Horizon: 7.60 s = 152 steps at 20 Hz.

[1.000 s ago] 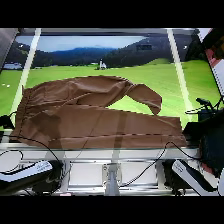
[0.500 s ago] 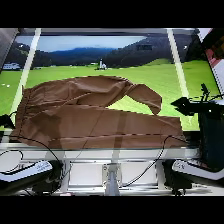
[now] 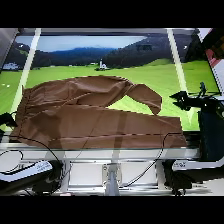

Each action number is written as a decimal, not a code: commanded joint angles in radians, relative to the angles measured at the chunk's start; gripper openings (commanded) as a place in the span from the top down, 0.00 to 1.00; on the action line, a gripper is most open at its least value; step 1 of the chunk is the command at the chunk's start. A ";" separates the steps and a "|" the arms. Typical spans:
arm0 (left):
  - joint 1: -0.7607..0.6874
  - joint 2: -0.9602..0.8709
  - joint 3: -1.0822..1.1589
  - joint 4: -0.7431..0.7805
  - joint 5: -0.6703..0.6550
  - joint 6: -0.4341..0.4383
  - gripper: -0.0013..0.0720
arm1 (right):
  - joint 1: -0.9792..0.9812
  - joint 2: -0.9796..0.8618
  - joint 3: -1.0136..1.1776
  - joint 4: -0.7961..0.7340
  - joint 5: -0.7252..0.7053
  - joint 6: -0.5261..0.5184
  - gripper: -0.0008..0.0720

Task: Fold the clothes and pants, and hang the long-sleeved shirts on hangers.

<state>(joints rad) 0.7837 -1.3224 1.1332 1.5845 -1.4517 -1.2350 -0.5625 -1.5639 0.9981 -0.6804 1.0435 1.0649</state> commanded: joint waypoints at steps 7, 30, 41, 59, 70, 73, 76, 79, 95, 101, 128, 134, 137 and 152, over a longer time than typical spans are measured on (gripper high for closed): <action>0.000 0.000 0.000 -0.075 0.008 -0.052 0.04 | 0.204 -0.298 0.377 -0.201 0.213 0.072 0.24; 0.000 0.001 0.001 -0.106 0.057 -0.052 0.04 | 0.301 -0.092 0.895 -0.488 0.290 -0.248 0.97; 0.000 0.000 0.001 -0.105 0.106 -0.052 0.04 | 0.301 -0.066 0.293 -0.685 0.404 -0.222 0.93; 0.000 0.000 0.001 -0.105 0.129 -0.052 0.04 | 0.174 -0.067 0.454 -0.563 0.247 -0.105 0.97; 0.000 0.000 0.001 -0.106 0.124 -0.080 0.04 | 0.067 -0.266 0.443 -0.227 0.215 -0.127 0.51; 0.000 0.000 0.001 -0.107 0.123 -0.098 0.04 | 0.088 -0.294 0.444 -0.229 0.239 -0.145 0.51; 0.000 0.000 0.001 -0.154 0.124 -0.105 0.04 | 0.129 -0.293 0.444 -0.233 0.259 -0.208 0.58; 0.000 0.000 0.001 -0.173 0.125 -0.104 0.04 | 0.148 -0.285 0.452 -0.233 0.302 -0.223 0.97; 0.000 0.000 0.055 -0.179 0.176 -0.104 0.04 | 0.183 0.186 0.368 -0.547 0.641 -0.274 0.97; 0.000 0.000 0.055 -0.180 0.176 -0.104 0.04 | 0.183 0.334 -0.167 -0.624 0.679 -0.274 0.97; -0.003 0.000 0.055 -0.226 0.195 -0.105 0.04 | -0.093 -0.059 -0.028 -0.134 0.070 -0.203 0.36; -0.003 0.000 0.055 -0.225 0.195 -0.104 0.04 | 0.002 -0.082 0.006 -0.138 0.051 -0.203 0.52; -0.003 0.000 0.055 -0.225 0.195 -0.104 0.04 | 0.042 -0.081 0.084 -0.139 0.067 -0.204 0.97; -0.004 -0.001 0.055 -0.263 0.218 -0.104 0.04 | 0.115 -0.083 0.405 -0.232 -0.261 -0.149 0.97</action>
<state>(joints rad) 0.7807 -1.3224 1.1873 1.3411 -1.2407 -1.3396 -0.4763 -1.6451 1.3891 -0.9028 0.9531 0.9096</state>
